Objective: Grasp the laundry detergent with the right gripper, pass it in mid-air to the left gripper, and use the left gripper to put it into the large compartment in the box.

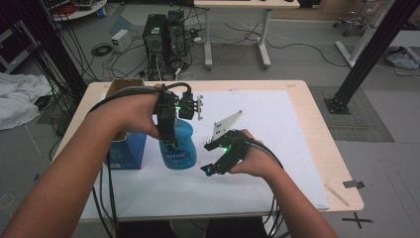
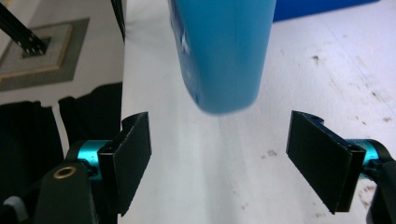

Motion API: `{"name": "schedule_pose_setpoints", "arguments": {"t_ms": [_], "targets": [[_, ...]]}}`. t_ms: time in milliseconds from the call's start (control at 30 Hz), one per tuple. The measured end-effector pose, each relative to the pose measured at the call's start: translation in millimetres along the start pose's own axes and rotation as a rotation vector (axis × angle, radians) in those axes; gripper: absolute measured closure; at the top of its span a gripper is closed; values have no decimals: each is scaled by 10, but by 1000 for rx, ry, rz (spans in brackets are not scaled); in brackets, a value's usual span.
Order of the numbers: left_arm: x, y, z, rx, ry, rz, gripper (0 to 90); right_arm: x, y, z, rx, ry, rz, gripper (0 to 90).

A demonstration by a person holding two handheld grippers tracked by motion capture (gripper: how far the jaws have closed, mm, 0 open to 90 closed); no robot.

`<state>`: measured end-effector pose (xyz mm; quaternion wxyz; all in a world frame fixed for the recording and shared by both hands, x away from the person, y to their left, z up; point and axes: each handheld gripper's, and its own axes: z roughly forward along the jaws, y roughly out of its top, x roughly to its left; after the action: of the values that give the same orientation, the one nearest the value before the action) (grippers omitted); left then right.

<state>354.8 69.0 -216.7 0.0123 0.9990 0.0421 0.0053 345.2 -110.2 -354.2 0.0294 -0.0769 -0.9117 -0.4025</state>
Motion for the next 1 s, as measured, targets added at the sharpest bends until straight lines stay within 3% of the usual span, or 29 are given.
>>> {"name": "schedule_pose_setpoints", "arguments": {"t_ms": [467, 500, 533, 767, 833, 867, 1000], "targets": [[97, -138, -208, -5, -21, -93, 383, -76, 162, -60, 207, -20, -19, 136], [117, -155, -258, -5, -27, -113, 383, -84, 177, -74, 220, -22, -27, 135], [127, -164, -281, -5, -29, -122, 383, -92, 217, -115, 261, -28, -25, 135], [230, -263, -465, -31, -36, -178, 383, -160, 334, -228, 395, -41, -24, 134], [230, -263, -465, -31, -36, -178, 383, -171, 353, -242, 409, -46, -27, 134], [296, -339, -560, -41, -32, -225, 383, -201, 401, -281, 433, -50, -32, 133], [349, -417, -640, -62, -35, -270, 383, -233, 445, -333, 428, -55, -41, 134]]}}
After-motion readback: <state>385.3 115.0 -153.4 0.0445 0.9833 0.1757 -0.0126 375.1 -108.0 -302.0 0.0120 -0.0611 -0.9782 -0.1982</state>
